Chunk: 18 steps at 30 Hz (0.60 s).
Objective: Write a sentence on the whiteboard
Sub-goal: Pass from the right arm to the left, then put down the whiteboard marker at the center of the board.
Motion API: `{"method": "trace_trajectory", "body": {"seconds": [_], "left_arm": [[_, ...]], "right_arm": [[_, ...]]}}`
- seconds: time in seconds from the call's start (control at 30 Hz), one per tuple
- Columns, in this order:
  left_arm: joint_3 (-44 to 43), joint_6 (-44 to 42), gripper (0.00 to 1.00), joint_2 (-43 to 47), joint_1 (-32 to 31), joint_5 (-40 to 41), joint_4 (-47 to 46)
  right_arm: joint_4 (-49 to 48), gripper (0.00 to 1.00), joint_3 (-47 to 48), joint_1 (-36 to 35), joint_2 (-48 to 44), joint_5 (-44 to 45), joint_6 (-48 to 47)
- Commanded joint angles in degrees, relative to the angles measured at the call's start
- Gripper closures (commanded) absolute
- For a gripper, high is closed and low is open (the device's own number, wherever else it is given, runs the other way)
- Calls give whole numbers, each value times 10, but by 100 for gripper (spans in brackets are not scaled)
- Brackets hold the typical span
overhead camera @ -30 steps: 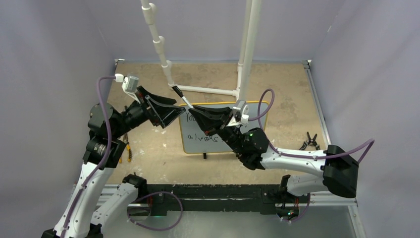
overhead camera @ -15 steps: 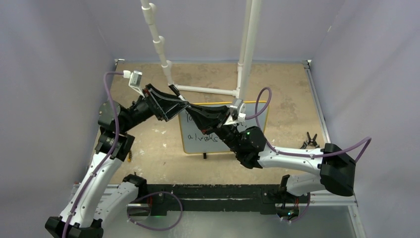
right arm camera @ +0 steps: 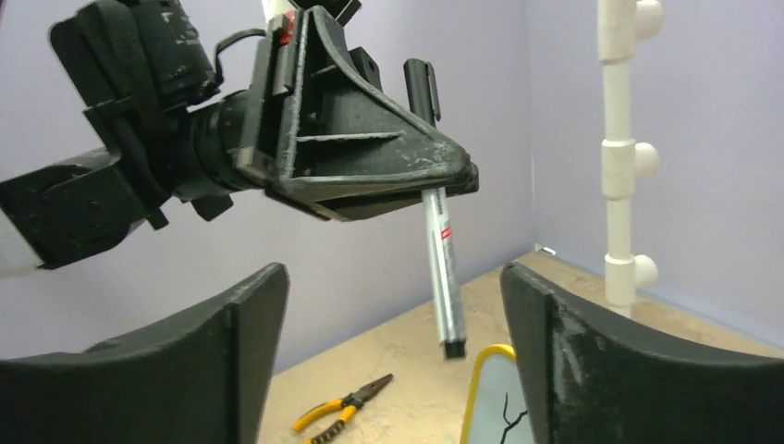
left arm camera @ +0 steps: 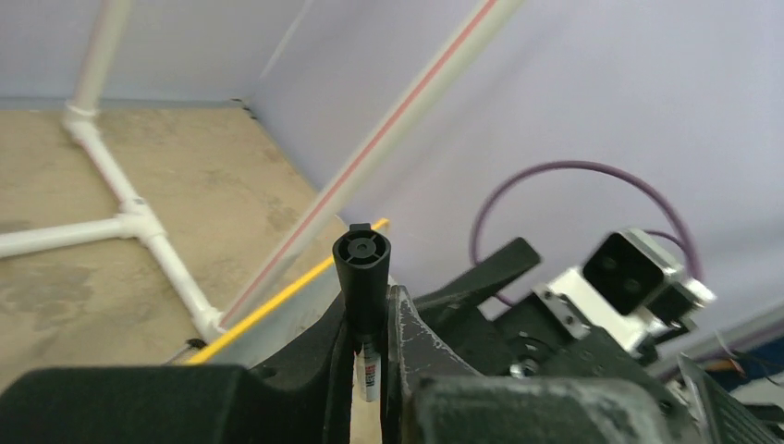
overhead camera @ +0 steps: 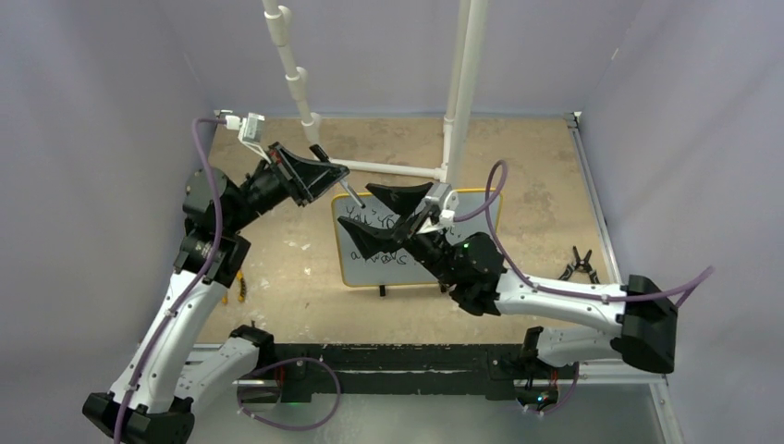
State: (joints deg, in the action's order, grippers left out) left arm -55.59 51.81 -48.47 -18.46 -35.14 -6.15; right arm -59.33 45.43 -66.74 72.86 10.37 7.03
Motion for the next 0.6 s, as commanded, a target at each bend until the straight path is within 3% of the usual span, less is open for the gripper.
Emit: {"method": "trace_trajectory", "body": {"seconds": [0.0, 0.13, 0.23, 0.4, 0.57], "left_arm": [[-108, -145, 100, -37, 0, 99, 156], [-197, -272, 100, -107, 4, 201, 287], [-217, -328, 100, -141, 10, 263, 346], [-172, -385, 100, -181, 23, 328, 400], [-98, -398, 100, -226, 43, 325, 417]], "right_arm": [[104, 2, 17, -2, -85, 46, -26], [270, 1, 59, -2, -134, 98, -37], [369, 1, 84, -2, -166, 156, -34], [510, 1, 136, 5, -197, 291, -28], [537, 1, 131, 54, -259, 307, -31]]}}
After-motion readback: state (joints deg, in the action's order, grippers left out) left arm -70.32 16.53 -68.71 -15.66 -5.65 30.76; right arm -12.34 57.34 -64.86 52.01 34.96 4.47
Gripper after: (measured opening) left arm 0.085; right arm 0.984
